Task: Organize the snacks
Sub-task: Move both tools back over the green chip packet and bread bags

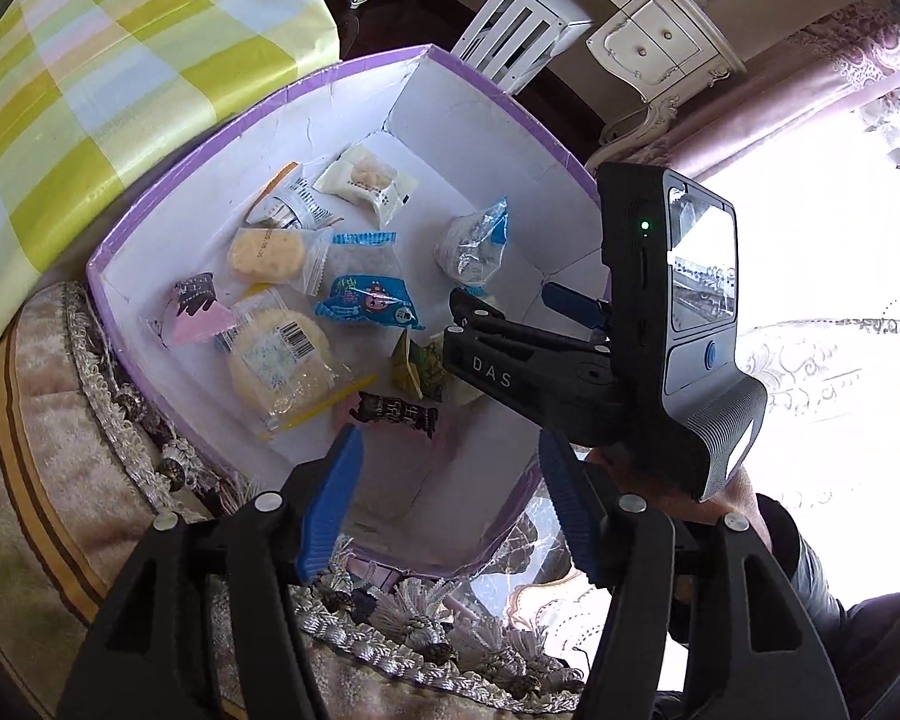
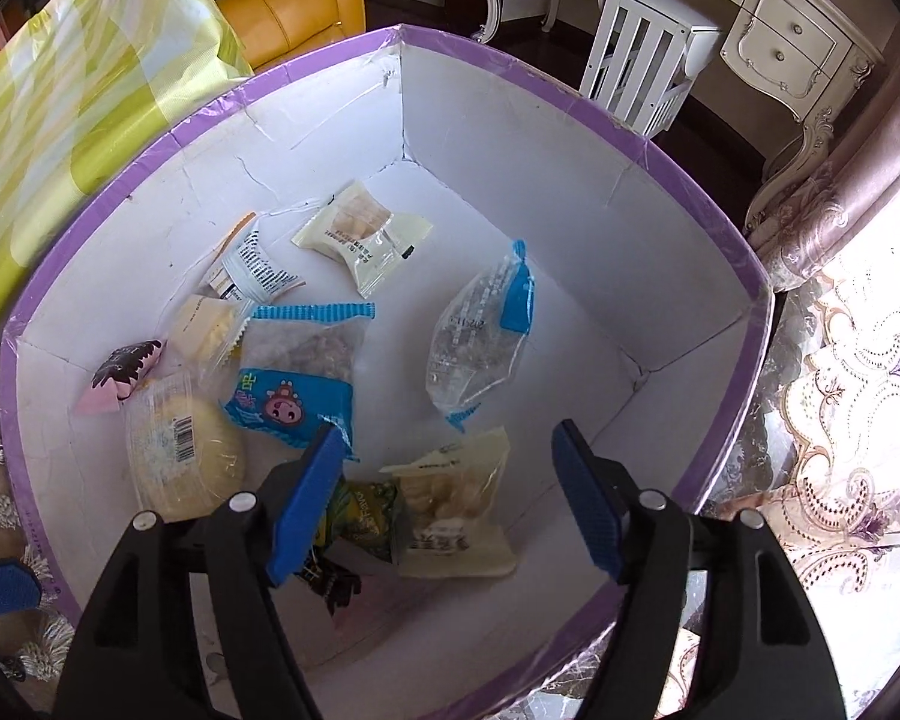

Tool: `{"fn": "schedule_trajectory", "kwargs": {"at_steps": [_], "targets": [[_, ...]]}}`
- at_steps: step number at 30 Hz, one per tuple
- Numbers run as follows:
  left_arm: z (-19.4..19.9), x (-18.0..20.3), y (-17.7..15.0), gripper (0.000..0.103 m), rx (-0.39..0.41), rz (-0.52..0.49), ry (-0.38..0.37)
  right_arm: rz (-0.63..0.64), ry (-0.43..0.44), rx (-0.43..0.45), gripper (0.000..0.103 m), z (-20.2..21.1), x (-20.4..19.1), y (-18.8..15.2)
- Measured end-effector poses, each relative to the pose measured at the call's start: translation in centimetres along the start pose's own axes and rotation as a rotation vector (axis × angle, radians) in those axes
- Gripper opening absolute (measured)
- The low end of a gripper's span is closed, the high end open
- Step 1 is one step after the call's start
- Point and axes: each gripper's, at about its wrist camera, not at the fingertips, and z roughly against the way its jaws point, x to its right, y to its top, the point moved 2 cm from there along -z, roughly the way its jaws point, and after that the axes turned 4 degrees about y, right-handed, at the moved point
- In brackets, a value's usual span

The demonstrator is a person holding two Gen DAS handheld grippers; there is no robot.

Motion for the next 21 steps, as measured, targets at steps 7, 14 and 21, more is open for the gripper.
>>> {"fn": "schedule_trajectory", "kwargs": {"at_steps": [7, 14, 21], "targets": [[2.6, 0.0, 0.2, 0.076, 0.101, -0.008, 0.041, -0.034, 0.011, 0.036, 0.077, 1.2, 0.0, 0.8], [7.9, -3.6, 0.1, 0.077, 0.304, 0.042, 0.234, -0.005, 0.053, 0.1, 0.078, 3.8, -2.4, 2.5], [13.7, -10.9, -1.8, 0.076, 0.469, 0.234, 0.379, 0.08, 0.145, 0.167, 0.081, 6.7, -7.6, 4.1]]}}
